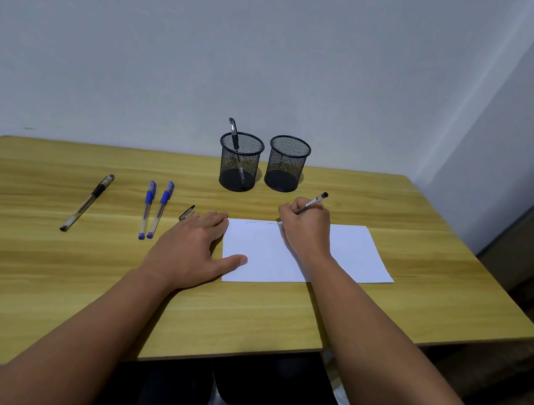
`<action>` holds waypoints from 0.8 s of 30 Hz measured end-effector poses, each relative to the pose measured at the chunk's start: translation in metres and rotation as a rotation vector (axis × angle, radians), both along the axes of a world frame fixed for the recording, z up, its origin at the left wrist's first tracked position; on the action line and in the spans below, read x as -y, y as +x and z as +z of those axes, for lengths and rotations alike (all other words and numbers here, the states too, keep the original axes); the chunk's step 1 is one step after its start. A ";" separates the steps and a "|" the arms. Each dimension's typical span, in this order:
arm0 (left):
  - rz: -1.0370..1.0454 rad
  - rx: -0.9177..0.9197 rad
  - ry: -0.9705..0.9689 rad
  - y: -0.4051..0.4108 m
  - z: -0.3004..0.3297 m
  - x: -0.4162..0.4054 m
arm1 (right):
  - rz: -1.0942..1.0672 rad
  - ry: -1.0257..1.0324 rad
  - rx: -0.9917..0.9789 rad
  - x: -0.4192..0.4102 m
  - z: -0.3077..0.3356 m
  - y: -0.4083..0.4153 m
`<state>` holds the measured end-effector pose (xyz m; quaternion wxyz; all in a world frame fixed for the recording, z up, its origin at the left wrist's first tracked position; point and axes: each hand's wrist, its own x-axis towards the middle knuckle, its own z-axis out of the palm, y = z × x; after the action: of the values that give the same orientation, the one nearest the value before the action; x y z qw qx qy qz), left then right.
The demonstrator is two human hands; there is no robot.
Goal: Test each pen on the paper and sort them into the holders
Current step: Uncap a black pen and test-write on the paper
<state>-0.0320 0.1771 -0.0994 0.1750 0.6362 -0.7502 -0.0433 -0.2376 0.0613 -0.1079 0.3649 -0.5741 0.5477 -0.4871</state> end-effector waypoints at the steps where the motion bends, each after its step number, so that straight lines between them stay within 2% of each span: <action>1: 0.001 -0.002 -0.001 0.000 0.000 0.000 | 0.001 -0.005 -0.005 0.000 0.000 0.000; 7: -0.001 -0.013 -0.007 0.000 0.000 -0.001 | -0.023 -0.082 -0.079 -0.004 0.004 0.000; 18: 0.000 -0.012 -0.005 0.000 0.000 -0.001 | -0.065 -0.097 -0.119 -0.009 0.010 0.000; 24: -0.004 0.006 0.001 -0.001 0.002 -0.002 | -0.194 0.128 0.199 -0.003 0.025 -0.010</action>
<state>-0.0326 0.1790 -0.0976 0.1726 0.6347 -0.7520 -0.0420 -0.2474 0.0645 -0.0826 0.4042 -0.4430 0.5917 -0.5387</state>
